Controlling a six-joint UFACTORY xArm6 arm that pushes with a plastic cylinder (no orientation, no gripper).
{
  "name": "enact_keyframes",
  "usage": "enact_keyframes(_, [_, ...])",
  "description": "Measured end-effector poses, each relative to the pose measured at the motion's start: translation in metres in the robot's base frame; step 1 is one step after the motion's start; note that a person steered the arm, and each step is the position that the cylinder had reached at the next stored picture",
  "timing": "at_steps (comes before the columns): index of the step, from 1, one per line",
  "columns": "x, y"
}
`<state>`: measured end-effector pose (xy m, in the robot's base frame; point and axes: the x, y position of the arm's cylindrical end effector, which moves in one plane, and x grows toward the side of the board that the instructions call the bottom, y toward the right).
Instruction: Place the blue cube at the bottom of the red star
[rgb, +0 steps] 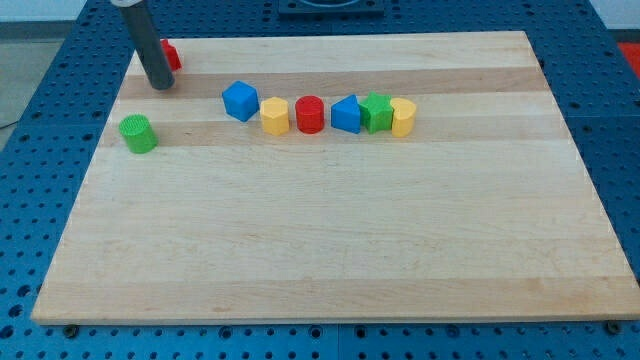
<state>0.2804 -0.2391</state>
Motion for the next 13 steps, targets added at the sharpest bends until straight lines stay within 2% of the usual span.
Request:
enact_keyframes(2, [-0.030,-0.001])
enact_keyframes(3, [-0.008,0.004])
enact_keyframes(5, [0.013,0.103])
enact_keyframes(7, [0.030,0.112])
enact_keyframes(9, [0.032,0.158])
enact_keyframes(11, [0.057,0.155])
enact_keyframes(13, [0.058,0.104])
